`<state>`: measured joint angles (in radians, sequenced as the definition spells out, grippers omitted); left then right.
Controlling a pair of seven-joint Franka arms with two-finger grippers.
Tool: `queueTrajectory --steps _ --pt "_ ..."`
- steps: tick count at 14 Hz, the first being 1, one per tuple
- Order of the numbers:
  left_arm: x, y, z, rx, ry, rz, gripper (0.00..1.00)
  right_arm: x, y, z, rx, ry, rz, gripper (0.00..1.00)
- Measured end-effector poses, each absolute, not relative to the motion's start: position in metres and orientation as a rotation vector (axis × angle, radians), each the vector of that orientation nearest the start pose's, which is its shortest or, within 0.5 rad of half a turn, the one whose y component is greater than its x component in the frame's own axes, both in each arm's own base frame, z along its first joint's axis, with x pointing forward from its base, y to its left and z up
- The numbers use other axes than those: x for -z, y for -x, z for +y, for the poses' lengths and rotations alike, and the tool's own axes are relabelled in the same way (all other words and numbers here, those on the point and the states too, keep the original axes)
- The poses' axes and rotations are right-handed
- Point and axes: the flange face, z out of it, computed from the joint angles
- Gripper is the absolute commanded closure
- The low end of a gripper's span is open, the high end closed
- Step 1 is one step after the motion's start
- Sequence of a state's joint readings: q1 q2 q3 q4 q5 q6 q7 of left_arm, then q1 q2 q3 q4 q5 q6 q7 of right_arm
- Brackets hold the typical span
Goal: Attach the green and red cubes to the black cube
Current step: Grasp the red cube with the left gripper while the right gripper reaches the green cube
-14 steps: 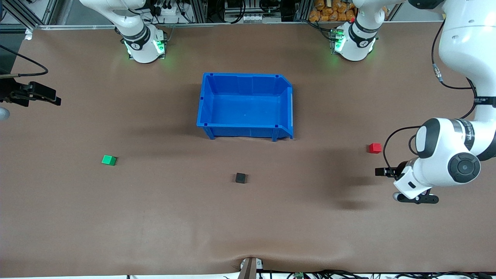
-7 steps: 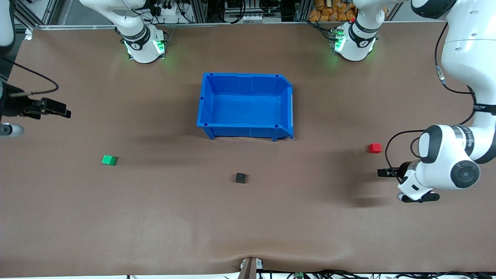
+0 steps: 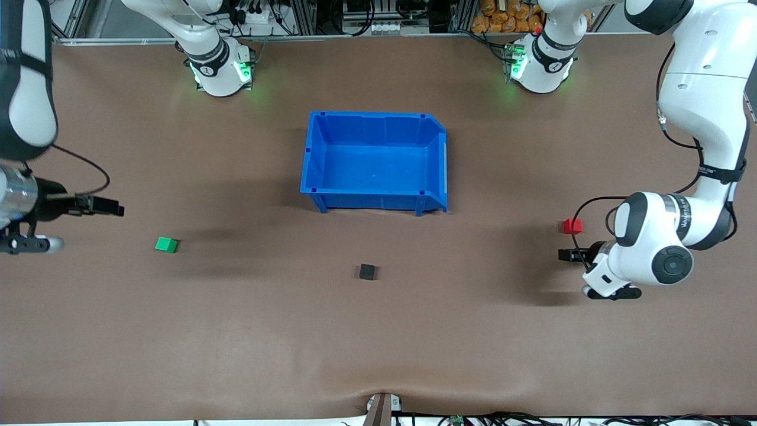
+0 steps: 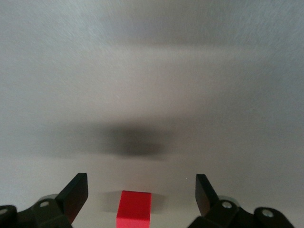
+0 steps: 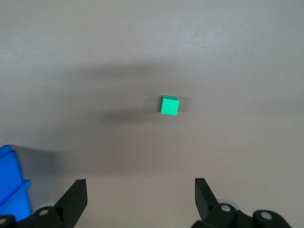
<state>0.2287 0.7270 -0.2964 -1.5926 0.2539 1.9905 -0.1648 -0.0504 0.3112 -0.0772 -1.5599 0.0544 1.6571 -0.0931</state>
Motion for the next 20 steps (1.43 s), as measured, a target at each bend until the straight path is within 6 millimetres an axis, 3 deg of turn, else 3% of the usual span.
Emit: queueTrajectory --steps 4,8,10,16,20 --pt "-0.179 -0.645 -0.012 -0.51 3.056 0.016 0.0 -0.364 -0.628 -0.087 -0.286 3.1 0.088 0.0" --pt "-0.172 -0.639 -0.012 -0.535 3.047 0.03 0.23 -0.299 -0.613 -0.091 -0.107 3.132 0.059 0.0" --pt "-0.171 -0.638 -0.011 -0.537 3.042 0.056 0.29 -0.272 -0.604 -0.092 -0.066 3.14 0.063 0.0" --pt "-0.168 -0.635 -0.011 -0.556 3.036 0.067 0.37 -0.207 -0.595 -0.104 -0.136 3.141 0.096 0.0" --pt "-0.167 -0.631 -0.002 -0.6 3.026 0.055 0.4 -0.194 -0.596 -0.101 -0.122 3.142 0.113 0.0"
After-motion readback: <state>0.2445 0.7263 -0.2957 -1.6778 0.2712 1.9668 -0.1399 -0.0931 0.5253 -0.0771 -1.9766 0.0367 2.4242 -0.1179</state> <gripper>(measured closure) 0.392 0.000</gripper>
